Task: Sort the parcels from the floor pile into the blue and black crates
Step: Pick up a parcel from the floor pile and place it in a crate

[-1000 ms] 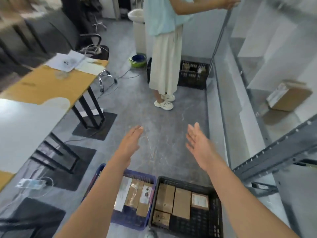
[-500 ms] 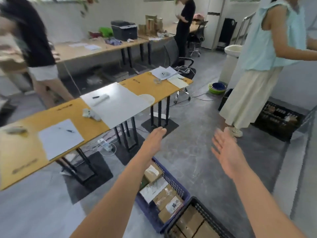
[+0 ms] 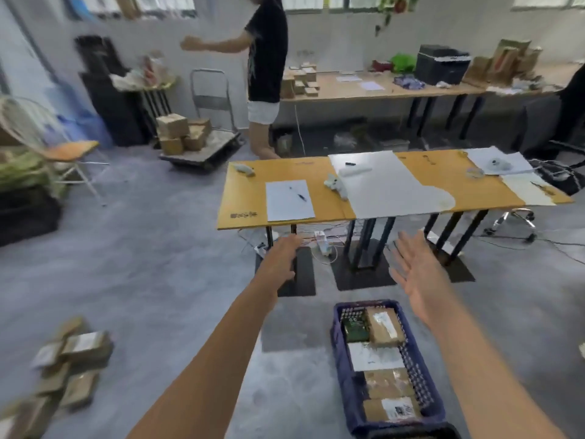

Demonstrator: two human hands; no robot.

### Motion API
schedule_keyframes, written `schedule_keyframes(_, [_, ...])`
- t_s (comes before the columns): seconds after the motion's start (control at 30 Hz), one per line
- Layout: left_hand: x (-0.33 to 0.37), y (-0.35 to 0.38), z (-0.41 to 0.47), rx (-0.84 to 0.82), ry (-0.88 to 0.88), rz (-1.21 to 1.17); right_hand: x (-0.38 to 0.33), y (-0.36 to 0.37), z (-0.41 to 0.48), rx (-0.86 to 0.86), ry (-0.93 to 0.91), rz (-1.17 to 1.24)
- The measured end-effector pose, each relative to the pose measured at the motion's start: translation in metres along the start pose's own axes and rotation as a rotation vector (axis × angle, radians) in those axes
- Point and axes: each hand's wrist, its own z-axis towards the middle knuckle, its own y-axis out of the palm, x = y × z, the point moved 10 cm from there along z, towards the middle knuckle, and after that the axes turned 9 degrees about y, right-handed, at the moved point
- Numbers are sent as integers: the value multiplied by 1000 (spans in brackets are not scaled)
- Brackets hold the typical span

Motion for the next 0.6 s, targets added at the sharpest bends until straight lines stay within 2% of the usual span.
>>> schedule_keyframes(0.17, [-2,-123,-25,190,33,-53,-3,134,14,-222,-8,-84])
schedule_keyframes(0.47, [-35,-333,-67,444,21,-123,39,357,25,-428,53,-172])
schedule_keyframes(0.6, [-57,-407,-95,557,4,-172,67,453,11,-575,65,-229])
